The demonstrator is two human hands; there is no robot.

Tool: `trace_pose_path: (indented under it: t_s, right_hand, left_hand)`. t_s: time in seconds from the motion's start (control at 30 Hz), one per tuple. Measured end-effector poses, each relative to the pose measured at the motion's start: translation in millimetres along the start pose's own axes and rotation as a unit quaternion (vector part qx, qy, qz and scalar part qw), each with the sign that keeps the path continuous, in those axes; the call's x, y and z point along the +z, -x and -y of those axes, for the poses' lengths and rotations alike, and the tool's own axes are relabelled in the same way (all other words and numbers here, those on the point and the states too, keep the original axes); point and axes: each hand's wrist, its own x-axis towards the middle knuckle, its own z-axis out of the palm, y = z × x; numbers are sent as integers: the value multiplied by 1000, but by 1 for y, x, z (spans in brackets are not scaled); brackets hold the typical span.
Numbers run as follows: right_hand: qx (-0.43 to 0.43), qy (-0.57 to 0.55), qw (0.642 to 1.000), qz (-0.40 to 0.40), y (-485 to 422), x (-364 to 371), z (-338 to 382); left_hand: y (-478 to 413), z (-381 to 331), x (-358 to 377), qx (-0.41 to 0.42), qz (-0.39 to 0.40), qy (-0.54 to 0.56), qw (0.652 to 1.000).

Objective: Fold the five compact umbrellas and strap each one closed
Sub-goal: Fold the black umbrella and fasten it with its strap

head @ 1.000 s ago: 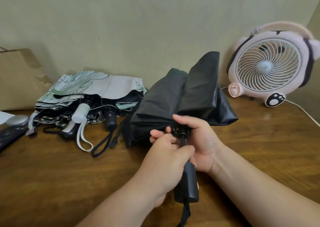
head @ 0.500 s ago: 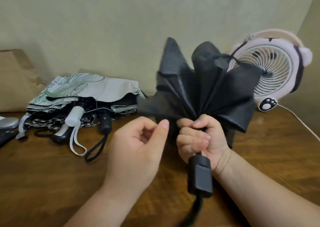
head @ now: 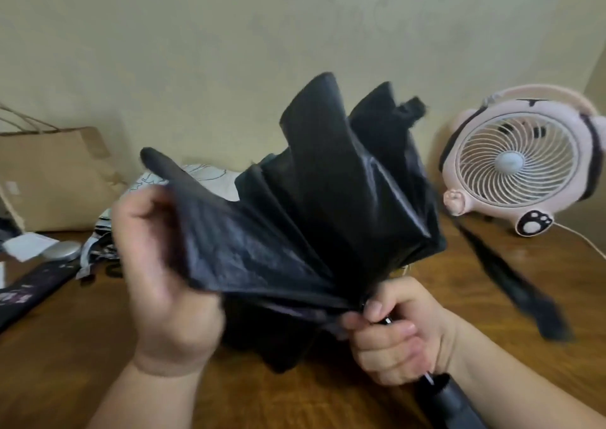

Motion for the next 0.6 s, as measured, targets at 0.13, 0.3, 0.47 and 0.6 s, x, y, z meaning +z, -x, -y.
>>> trace_pose_path:
  t_s: [0.13, 0.3, 0.47, 0.6]
  right_hand:
    - [-21, 11, 1000, -19, -3, -4, -1]
    - [-51, -60, 997, -16, 3, -5, 2]
    - [-107, -95, 990, 5, 7, -2, 5]
    - [-124, -83, 989, -6, 6, -4, 3]
  left_hand:
    - [-11, -2, -16, -72, 152, -29, 985]
    - [-9, 0, -16, -97, 189, 48, 976]
    - [-3, -8, -8, -339, 266, -55, 901]
    - [18, -2, 25, -375, 267, -133, 878]
